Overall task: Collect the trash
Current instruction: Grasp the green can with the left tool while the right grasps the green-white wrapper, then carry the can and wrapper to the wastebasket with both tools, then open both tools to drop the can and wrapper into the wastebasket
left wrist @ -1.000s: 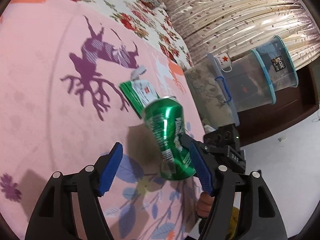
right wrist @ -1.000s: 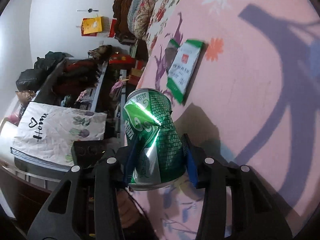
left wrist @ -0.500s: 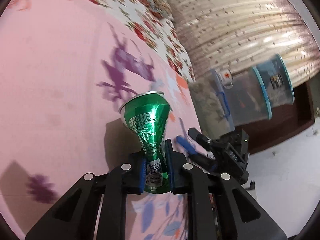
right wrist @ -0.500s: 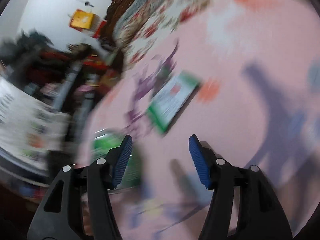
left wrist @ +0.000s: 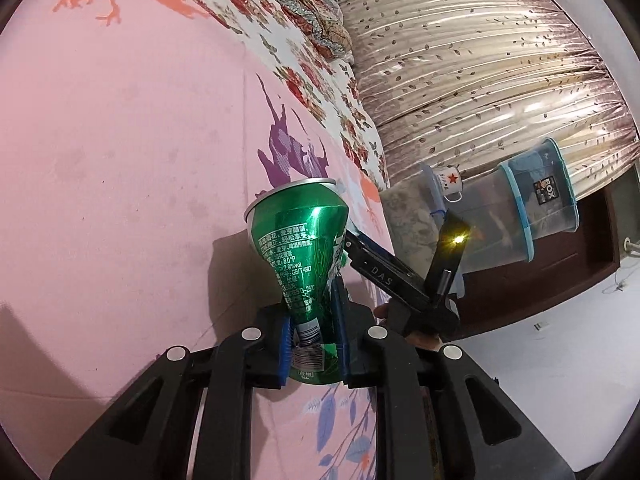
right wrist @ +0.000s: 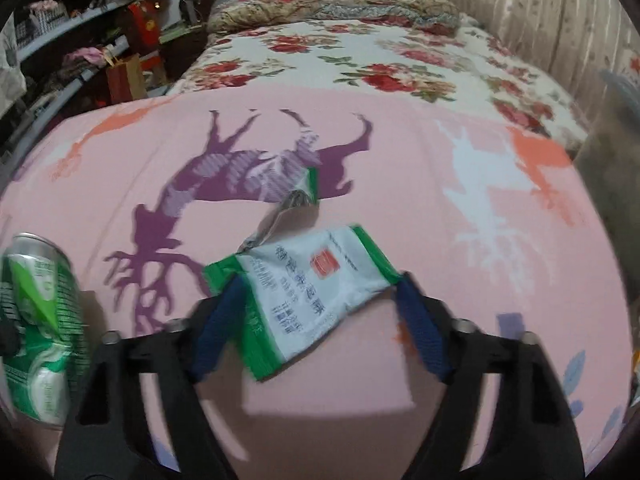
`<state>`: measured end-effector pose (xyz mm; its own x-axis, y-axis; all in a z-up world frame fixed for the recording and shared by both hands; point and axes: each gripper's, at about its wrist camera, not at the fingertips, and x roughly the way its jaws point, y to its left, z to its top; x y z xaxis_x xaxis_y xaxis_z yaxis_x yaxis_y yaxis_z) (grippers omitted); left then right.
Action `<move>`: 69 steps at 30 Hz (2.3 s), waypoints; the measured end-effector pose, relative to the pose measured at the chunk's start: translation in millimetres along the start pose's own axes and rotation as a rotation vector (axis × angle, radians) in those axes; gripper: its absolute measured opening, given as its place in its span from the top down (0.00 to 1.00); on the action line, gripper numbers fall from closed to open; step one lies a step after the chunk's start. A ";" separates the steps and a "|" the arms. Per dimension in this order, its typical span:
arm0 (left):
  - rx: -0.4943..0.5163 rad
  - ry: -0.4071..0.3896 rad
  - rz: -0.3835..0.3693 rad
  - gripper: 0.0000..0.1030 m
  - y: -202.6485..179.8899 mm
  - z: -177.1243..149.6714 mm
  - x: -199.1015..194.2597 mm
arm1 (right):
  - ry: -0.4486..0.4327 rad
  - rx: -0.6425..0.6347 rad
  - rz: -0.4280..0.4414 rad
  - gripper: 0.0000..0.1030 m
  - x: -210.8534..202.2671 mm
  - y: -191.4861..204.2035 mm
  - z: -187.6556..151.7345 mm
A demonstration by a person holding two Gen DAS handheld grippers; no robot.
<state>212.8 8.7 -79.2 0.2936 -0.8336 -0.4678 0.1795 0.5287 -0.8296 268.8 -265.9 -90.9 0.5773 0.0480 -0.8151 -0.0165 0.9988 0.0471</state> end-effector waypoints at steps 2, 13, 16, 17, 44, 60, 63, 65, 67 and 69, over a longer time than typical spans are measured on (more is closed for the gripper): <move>0.008 -0.002 0.004 0.84 -1.2 -1.0 -0.2 | -0.003 -0.038 0.024 0.64 -7.7 6.7 -5.2; 0.097 0.042 0.049 0.88 -34.8 -20.5 16.4 | 0.007 0.041 0.198 0.82 -58.2 -5.4 -73.5; 0.132 0.098 0.037 0.88 -51.1 -30.1 36.8 | -0.010 0.109 0.201 0.82 -80.6 -36.2 -101.9; 0.143 0.116 0.032 0.88 -56.8 -32.8 43.9 | -0.016 0.134 0.198 0.82 -86.1 -47.8 -108.6; 0.683 0.556 0.050 0.88 -345.1 -131.9 442.3 | -0.314 0.764 -0.248 0.82 -222.5 -422.8 -243.3; 0.875 0.563 0.300 0.49 -343.0 -167.2 540.2 | -0.128 0.565 -0.331 0.79 -146.4 -468.3 -211.8; 0.877 0.525 0.290 0.42 -342.3 -166.8 529.9 | -0.134 0.539 -0.307 0.78 -146.4 -462.8 -213.2; 0.862 0.510 0.277 0.39 -343.3 -164.6 521.6 | -0.140 0.547 -0.298 0.69 -148.0 -462.3 -215.9; 0.841 0.482 0.247 0.38 -346.6 -161.0 509.8 | -0.186 0.562 -0.311 0.36 -157.7 -460.5 -218.7; 0.829 0.459 0.221 0.38 -350.6 -157.8 498.2 | -0.246 0.565 -0.303 0.31 -170.0 -455.4 -220.7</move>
<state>148.1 -617.2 -69.6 0.0365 -0.5903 -0.8063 0.8201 0.4789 -0.3134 -2.0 -725.9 -101.2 0.6591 -0.3040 -0.6879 0.5647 0.8041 0.1858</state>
